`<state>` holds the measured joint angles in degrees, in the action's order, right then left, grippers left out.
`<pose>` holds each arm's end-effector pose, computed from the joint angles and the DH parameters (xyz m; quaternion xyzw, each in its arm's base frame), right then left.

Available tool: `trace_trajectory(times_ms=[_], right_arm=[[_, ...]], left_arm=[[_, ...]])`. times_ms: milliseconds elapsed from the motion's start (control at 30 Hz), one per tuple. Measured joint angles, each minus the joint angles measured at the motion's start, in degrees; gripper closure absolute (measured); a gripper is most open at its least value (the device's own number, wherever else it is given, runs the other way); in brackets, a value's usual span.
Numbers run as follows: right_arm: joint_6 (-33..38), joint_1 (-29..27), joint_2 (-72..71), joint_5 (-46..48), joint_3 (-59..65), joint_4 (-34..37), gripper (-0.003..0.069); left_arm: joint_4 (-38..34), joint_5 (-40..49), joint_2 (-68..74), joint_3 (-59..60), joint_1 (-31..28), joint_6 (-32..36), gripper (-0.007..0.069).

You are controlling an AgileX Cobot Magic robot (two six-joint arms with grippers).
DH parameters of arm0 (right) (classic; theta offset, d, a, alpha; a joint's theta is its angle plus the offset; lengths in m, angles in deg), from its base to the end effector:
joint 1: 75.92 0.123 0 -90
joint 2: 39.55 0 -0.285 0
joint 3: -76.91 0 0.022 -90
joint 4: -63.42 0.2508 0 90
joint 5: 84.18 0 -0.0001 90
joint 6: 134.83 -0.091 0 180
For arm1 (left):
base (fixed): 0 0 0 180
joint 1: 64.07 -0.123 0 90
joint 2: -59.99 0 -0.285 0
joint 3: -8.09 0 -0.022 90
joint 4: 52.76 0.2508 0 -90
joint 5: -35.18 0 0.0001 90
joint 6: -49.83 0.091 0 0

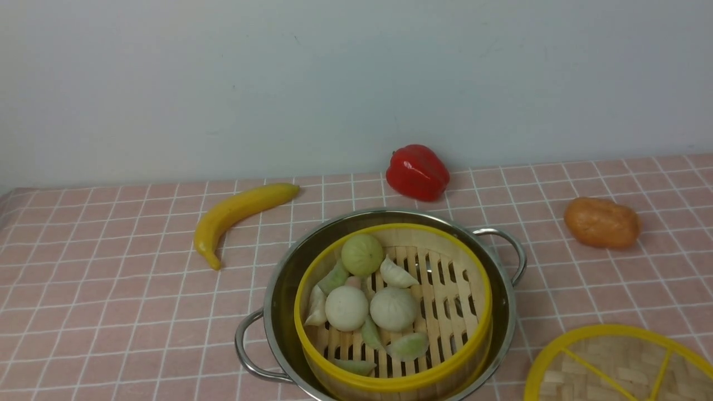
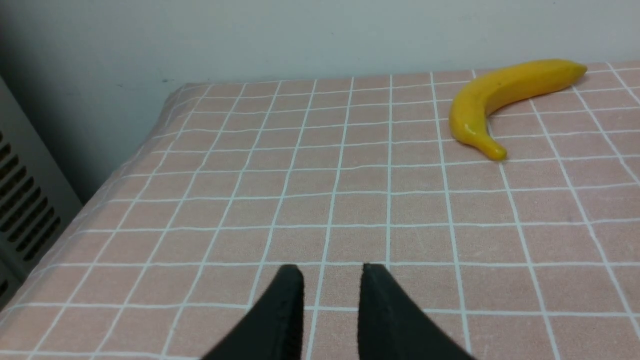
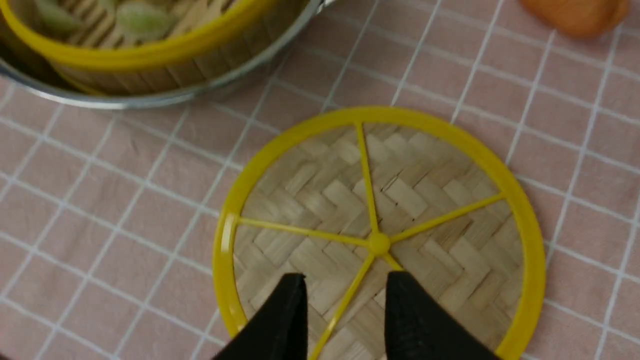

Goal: Place the steamer in the pot on the pink tablecloth, and put the lid on the steamer.
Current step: 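Move the gripper down to the bamboo steamer lid and grasp its center knob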

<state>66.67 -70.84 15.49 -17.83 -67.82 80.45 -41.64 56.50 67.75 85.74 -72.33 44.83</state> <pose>0.1209 0.0353 0.2973 -0.1927 0.9497 0.1148 0.2187 0.0514 0.0139 0.1778 -0.0411 0.7993 0.0990 0.5913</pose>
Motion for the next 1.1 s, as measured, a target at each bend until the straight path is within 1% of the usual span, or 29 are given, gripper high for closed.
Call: trace_trajectory(times_ms=[33,100,133,167,233,267,300,333,367,467,800,1100], right_arm=[[0.22,0.00,1.28,0.00,0.00,0.00,0.0419],[-0.14,1.17,9.38,-0.66,0.00,0.00,0.0419],[-0.45,1.51,10.52,-0.84,0.00,-0.08,0.0419],[-1.66,3.50,14.92,-1.65,-0.21,-0.63,0.0414],[-4.03,5.81,19.68,-2.33,-0.85,-2.96,0.0402],[-4.38,5.81,20.12,-2.33,-0.95,-3.30,0.0400],[-7.12,7.51,23.74,-2.47,-1.71,-6.47,0.0386],[-7.48,7.65,23.74,-2.47,-1.82,-6.47,0.0384],[-10.32,8.43,26.72,-2.58,-2.80,-9.23,0.0371],[-12.49,8.63,30.13,-2.77,-4.59,-11.10,0.0359],[-12.59,8.63,38.43,-4.89,-5.49,-10.51,0.0353],[-13.35,8.65,43.52,-7.01,-5.54,-12.27,0.0358]], left_arm=[[0.00,0.00,0.00,0.00,0.00,0.00,0.0461],[0.00,0.00,0.00,0.00,0.00,0.00,0.0454],[0.00,0.00,0.00,0.00,0.00,0.00,0.0453],[0.00,0.00,0.00,0.00,0.00,0.00,0.0446],[0.00,0.00,0.00,0.00,0.00,0.00,0.0444],[0.00,0.00,0.00,0.00,0.00,0.00,0.0444],[0.00,0.00,0.00,0.00,0.00,0.00,0.0444],[0.00,0.00,0.00,0.00,0.00,0.00,0.0443],[0.00,0.00,0.00,0.00,0.00,0.00,0.0436],[0.00,0.00,0.00,0.00,0.00,0.00,0.0433],[0.00,0.00,0.00,0.00,0.00,0.00,0.0423],[0.00,0.00,0.00,0.00,0.00,0.00,0.0408]])
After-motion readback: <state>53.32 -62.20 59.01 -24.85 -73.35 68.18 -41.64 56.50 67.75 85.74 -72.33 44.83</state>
